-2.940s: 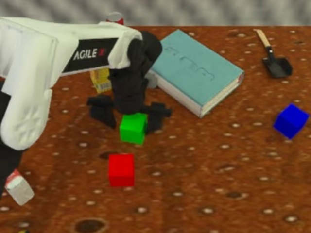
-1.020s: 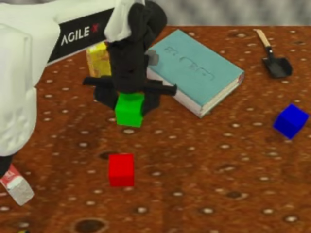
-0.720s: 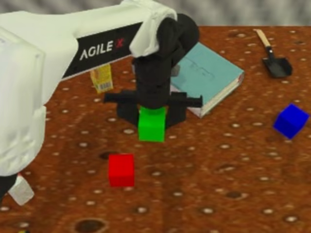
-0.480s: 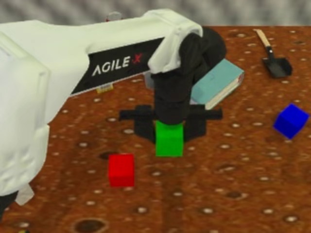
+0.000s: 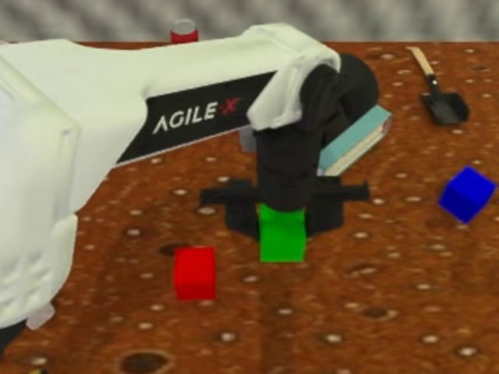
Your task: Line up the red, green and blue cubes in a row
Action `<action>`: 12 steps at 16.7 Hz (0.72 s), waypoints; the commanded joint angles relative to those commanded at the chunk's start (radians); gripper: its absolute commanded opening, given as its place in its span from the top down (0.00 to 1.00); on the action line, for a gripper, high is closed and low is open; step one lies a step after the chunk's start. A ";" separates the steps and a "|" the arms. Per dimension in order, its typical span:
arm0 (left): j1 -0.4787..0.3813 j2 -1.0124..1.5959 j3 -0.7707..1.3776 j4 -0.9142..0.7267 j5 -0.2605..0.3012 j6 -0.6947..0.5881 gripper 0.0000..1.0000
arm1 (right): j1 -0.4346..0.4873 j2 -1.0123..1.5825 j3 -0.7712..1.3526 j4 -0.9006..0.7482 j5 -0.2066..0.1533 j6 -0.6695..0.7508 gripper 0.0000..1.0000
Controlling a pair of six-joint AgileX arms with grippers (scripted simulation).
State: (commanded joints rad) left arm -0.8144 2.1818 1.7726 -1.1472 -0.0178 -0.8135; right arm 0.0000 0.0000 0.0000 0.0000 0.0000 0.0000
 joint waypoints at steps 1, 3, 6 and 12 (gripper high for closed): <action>0.001 0.004 -0.012 0.014 0.000 -0.001 1.00 | 0.000 0.000 0.000 0.000 0.000 0.000 0.00; 0.001 0.019 -0.052 0.070 -0.001 -0.001 1.00 | 0.000 0.000 0.000 0.000 0.000 0.000 0.00; -0.003 0.050 -0.127 0.184 0.000 0.000 1.00 | 0.000 0.000 0.000 0.000 0.000 0.000 0.00; -0.005 0.069 -0.167 0.237 0.000 -0.001 1.00 | 0.000 0.000 0.000 0.000 0.000 0.000 0.00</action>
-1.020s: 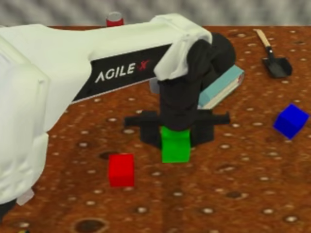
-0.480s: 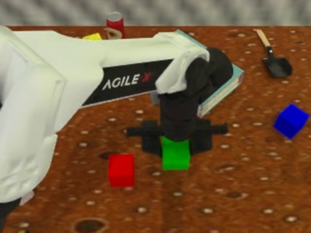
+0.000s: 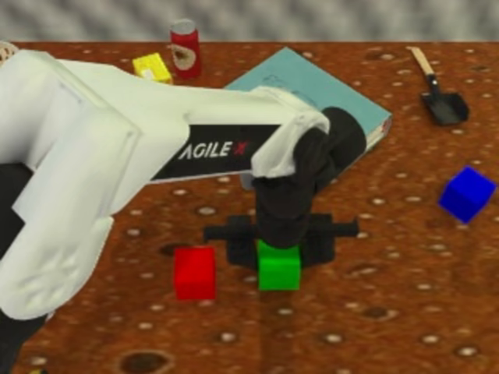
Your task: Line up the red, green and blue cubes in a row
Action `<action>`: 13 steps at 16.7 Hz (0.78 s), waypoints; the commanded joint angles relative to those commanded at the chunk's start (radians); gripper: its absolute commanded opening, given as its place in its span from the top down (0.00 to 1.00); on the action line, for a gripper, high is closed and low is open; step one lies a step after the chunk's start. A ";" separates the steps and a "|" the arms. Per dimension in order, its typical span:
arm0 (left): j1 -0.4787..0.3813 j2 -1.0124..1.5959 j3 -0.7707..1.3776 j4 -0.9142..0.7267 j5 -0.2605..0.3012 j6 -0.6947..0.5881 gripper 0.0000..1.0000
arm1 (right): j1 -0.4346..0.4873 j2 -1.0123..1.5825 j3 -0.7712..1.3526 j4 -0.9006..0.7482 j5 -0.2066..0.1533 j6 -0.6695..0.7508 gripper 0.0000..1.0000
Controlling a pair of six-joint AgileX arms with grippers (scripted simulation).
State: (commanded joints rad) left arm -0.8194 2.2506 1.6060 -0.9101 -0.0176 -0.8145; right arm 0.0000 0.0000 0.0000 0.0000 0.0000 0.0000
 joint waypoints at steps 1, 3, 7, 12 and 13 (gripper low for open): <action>0.000 0.000 0.000 0.000 0.000 0.000 0.92 | 0.000 0.000 0.000 0.000 0.000 0.000 0.00; 0.000 0.000 0.000 0.000 0.000 0.000 0.77 | 0.000 0.000 0.000 0.000 0.000 0.000 0.00; 0.000 0.000 0.000 0.000 0.000 0.000 0.47 | 0.000 0.000 0.000 0.000 0.000 0.000 0.00; 0.000 0.000 0.000 0.000 0.000 0.000 0.10 | 0.000 0.000 0.000 0.000 0.000 0.000 0.00; 0.000 0.000 0.000 0.000 0.000 0.000 0.02 | 0.000 0.000 0.000 0.000 0.000 0.000 0.00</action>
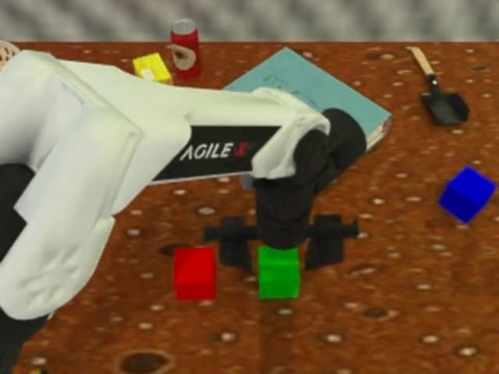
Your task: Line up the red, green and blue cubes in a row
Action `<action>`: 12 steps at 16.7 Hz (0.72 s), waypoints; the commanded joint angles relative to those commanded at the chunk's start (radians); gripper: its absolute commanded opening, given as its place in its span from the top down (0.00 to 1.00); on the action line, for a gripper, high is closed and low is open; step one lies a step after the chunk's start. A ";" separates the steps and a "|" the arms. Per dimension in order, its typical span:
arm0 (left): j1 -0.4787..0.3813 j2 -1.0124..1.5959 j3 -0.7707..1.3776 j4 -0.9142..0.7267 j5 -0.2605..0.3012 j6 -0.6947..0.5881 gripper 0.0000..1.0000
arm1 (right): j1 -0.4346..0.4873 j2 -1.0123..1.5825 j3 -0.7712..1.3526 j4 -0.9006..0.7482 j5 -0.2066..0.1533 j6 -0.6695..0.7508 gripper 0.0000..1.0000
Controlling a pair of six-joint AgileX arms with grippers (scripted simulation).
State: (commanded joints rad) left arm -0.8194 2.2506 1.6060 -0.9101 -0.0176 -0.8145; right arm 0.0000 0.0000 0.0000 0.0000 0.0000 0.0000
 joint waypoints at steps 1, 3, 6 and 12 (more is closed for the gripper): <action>0.000 0.000 0.000 0.000 0.000 0.000 0.00 | 0.000 0.000 0.000 0.000 0.000 0.000 0.00; 0.000 0.000 0.000 0.000 0.000 0.000 0.00 | 0.000 0.000 0.000 0.000 0.000 0.000 0.00; 0.000 0.000 0.000 0.000 0.000 0.000 0.00 | 0.000 0.000 0.000 0.000 0.000 0.000 0.00; 0.006 -0.012 0.029 -0.041 -0.001 -0.005 0.00 | 0.000 0.000 0.000 0.000 0.000 0.000 0.00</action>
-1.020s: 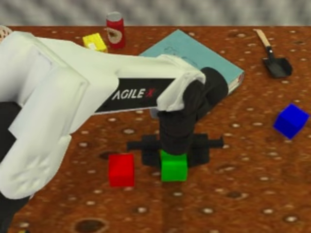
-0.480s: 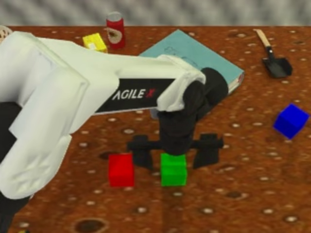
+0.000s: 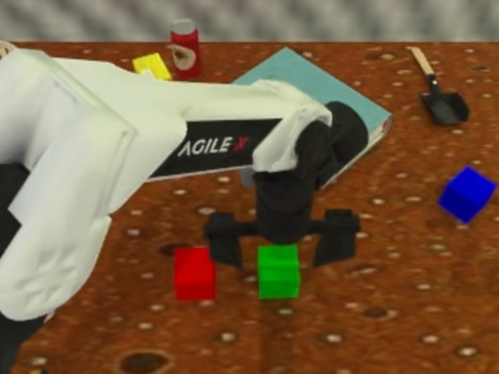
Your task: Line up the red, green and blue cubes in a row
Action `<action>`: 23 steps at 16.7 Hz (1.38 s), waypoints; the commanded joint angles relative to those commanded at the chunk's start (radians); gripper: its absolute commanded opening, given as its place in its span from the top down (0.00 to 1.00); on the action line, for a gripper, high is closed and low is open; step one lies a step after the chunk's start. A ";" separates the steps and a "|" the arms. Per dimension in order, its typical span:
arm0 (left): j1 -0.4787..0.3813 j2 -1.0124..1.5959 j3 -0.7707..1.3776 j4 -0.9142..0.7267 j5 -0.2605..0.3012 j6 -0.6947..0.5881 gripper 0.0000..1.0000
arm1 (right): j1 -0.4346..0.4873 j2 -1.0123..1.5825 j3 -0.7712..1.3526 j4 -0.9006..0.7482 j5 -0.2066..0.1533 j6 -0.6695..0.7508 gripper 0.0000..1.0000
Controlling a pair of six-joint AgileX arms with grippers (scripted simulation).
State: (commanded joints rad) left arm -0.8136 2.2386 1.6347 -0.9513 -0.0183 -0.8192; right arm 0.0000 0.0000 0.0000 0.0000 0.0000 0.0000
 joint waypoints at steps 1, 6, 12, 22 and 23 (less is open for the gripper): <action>0.001 -0.010 0.020 -0.030 -0.001 0.000 0.00 | 0.000 0.000 0.000 0.000 0.000 0.000 0.00; 0.010 -0.068 0.115 -0.185 0.000 -0.001 0.00 | 0.000 0.000 0.000 0.000 0.000 0.000 0.00; 0.012 -0.079 0.109 -0.185 -0.001 -0.001 0.00 | 0.001 0.010 0.010 -0.007 -0.001 -0.004 0.00; 0.311 -0.749 -0.450 0.154 -0.013 0.114 0.00 | 0.031 0.673 0.571 -0.368 0.001 -0.213 0.00; 0.354 -0.862 -0.541 0.207 -0.014 0.146 0.00 | 0.034 0.783 0.647 -0.420 0.002 -0.242 0.00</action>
State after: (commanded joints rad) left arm -0.4595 1.3768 1.0942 -0.7440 -0.0328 -0.6732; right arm 0.0344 0.7832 0.6468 -0.4201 0.0019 -0.2424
